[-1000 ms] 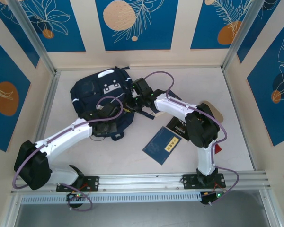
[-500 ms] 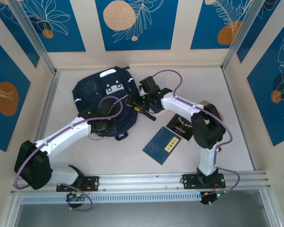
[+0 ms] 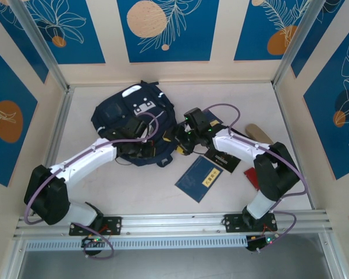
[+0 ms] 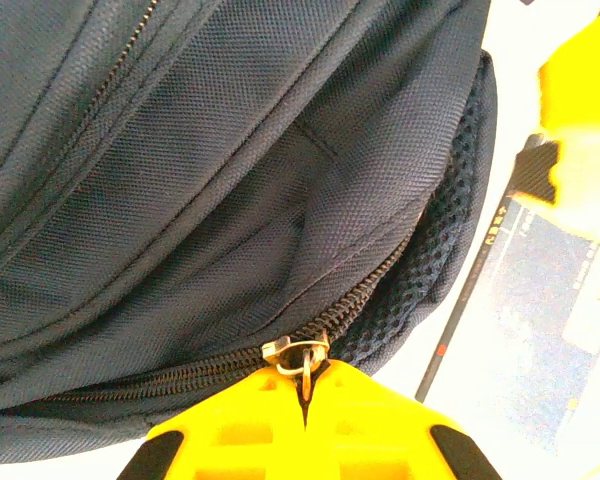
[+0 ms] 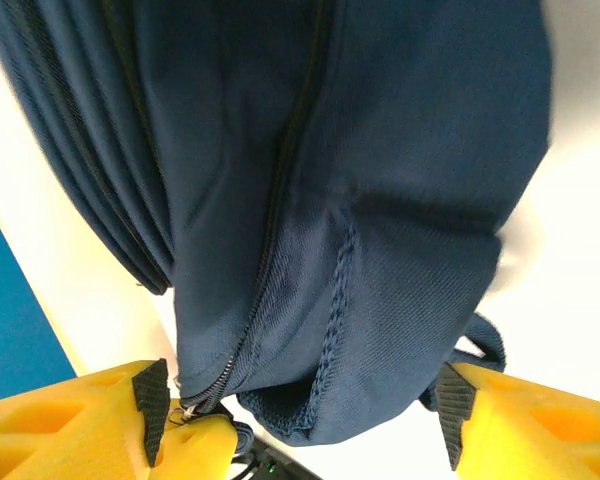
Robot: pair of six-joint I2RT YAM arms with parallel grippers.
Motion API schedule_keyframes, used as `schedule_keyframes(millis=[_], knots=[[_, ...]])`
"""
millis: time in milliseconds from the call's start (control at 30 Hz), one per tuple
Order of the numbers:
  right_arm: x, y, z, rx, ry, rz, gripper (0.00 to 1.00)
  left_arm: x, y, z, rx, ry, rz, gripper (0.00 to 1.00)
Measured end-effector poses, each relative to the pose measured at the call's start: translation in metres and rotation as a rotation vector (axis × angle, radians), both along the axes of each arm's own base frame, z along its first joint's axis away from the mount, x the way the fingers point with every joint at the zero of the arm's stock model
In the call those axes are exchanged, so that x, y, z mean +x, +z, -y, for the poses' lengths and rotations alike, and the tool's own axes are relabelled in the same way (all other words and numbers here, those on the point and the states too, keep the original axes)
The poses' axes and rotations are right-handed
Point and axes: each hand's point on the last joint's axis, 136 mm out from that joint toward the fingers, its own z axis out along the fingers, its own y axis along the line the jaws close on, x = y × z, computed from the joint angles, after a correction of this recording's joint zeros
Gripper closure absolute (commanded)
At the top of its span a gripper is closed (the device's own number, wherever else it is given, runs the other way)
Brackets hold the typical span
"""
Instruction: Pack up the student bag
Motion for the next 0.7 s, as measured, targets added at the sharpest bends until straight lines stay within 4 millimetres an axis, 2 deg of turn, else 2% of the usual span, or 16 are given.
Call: schedule_keyframes(millis=[133,333,400,533,600,633,700], knots=[[-0.006,-0.010,-0.008,0.017,-0.018,-0.041,0.47,0.005,0.002,0.005,-0.005,-0.003,-0.005,1.00],[-0.009,-0.023,-0.005,0.015,-0.054,-0.082,0.65,0.006,-0.002,0.006,0.003,-0.003,-0.018,1.00],[-0.009,-0.025,-0.005,0.013,-0.061,-0.091,0.65,0.006,-0.003,0.006,0.005,-0.003,-0.021,1.00],[-0.009,-0.030,-0.005,0.005,-0.066,-0.101,0.58,0.005,-0.003,0.005,0.006,-0.003,-0.023,1.00],[-0.009,-0.033,-0.005,0.000,-0.064,-0.105,0.59,0.005,-0.003,0.005,0.006,-0.004,-0.023,1.00],[-0.008,-0.035,-0.006,-0.004,-0.063,-0.109,0.61,0.005,-0.003,0.005,0.006,-0.003,-0.023,1.00],[-0.008,-0.038,-0.007,-0.015,-0.059,-0.112,0.71,0.005,-0.004,0.005,0.009,-0.003,-0.027,1.00]])
